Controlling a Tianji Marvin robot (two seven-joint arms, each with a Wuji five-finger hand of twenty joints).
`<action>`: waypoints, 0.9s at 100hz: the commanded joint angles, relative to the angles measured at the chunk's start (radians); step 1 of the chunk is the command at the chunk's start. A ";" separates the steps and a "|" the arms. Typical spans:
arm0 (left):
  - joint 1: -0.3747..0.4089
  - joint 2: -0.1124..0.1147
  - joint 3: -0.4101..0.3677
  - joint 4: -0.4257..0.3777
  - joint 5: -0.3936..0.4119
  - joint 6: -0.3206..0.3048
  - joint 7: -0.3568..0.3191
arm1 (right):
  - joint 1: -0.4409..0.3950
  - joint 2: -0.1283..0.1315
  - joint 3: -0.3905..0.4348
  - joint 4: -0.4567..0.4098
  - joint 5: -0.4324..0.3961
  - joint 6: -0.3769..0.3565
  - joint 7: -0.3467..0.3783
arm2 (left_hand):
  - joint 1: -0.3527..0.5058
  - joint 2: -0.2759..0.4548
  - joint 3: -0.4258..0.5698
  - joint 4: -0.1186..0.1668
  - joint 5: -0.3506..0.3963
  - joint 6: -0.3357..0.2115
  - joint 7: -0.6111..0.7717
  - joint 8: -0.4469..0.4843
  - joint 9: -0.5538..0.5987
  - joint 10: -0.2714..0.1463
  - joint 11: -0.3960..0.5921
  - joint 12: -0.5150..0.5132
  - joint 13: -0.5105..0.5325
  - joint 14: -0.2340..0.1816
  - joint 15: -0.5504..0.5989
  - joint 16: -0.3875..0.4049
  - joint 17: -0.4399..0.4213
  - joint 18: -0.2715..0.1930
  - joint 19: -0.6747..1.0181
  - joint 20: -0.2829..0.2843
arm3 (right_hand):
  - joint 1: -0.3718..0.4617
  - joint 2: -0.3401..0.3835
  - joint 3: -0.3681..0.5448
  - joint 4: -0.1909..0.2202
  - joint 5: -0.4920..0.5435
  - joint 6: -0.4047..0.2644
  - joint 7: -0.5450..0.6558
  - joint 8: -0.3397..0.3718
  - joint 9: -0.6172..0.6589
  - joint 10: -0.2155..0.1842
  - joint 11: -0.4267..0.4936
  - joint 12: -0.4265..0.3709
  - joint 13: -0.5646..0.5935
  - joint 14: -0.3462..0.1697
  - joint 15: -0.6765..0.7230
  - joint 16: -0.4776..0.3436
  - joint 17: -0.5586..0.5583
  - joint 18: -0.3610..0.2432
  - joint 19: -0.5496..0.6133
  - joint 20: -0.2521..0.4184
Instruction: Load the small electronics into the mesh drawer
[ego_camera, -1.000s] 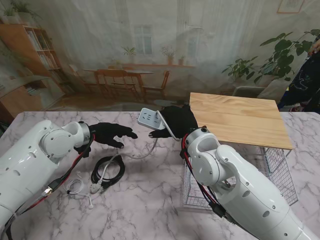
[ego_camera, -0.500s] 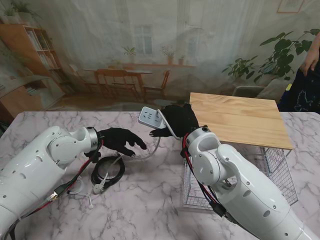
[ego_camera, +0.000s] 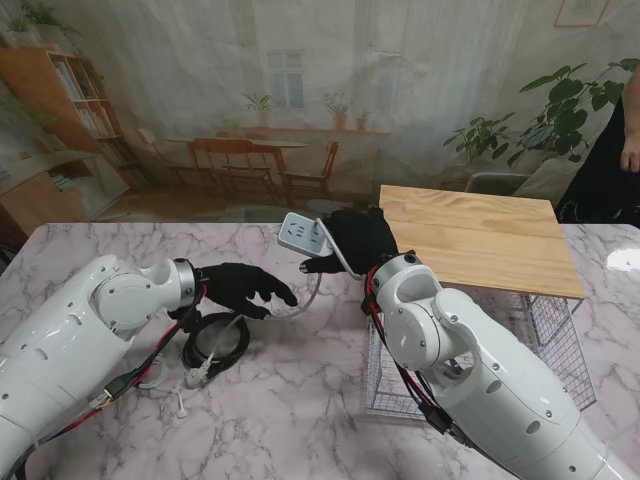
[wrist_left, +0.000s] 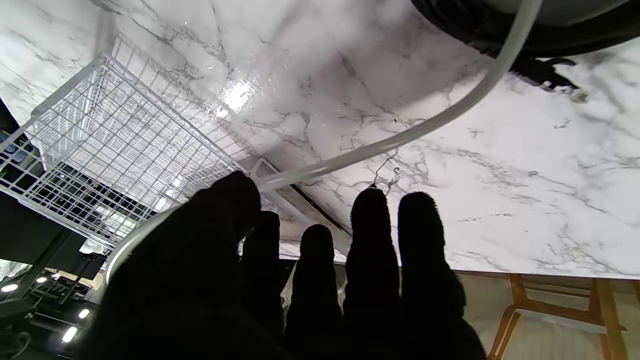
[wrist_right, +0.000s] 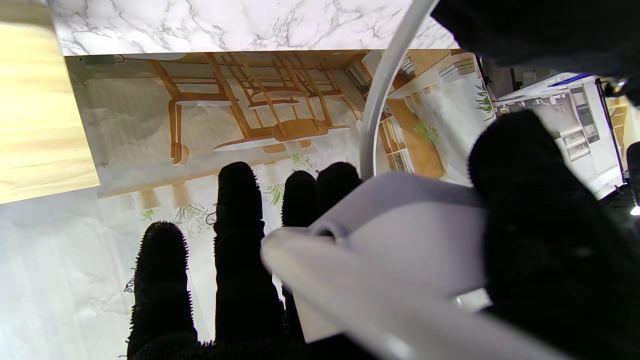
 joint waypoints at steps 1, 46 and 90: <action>0.013 0.005 0.002 -0.008 0.000 -0.012 -0.005 | 0.004 -0.003 -0.002 -0.001 0.004 0.007 -0.003 | 0.056 0.012 -0.103 -0.081 0.032 -0.020 0.018 0.016 0.043 -0.037 0.020 0.007 0.020 -0.024 -0.007 0.007 0.007 -0.011 0.008 0.023 | 0.168 0.247 0.324 0.004 0.096 -0.152 0.032 0.004 0.011 -0.032 0.026 0.011 0.016 -0.004 0.064 0.016 -0.011 0.006 -0.014 0.005; 0.039 -0.010 0.022 0.003 -0.039 -0.014 0.050 | 0.013 -0.004 -0.009 0.002 0.006 0.017 -0.002 | 0.272 0.012 -0.239 -0.111 0.273 -0.047 0.356 0.167 0.484 -0.017 0.071 0.234 0.231 -0.030 0.136 0.105 0.107 -0.012 0.182 0.099 | 0.168 0.248 0.324 0.004 0.096 -0.151 0.032 0.004 0.012 -0.031 0.027 0.011 0.015 -0.005 0.064 0.017 -0.011 0.007 -0.015 0.005; 0.056 -0.010 0.018 -0.018 -0.040 0.001 0.049 | 0.009 -0.004 -0.001 0.002 0.003 0.015 -0.005 | 0.341 0.132 -0.295 -0.145 0.245 -0.015 0.477 0.255 0.516 0.062 0.216 0.373 0.279 0.035 0.260 0.232 0.143 0.000 0.206 0.102 | 0.168 0.247 0.323 0.004 0.096 -0.152 0.032 0.005 0.014 -0.030 0.027 0.011 0.017 -0.005 0.065 0.017 -0.011 0.006 -0.015 0.005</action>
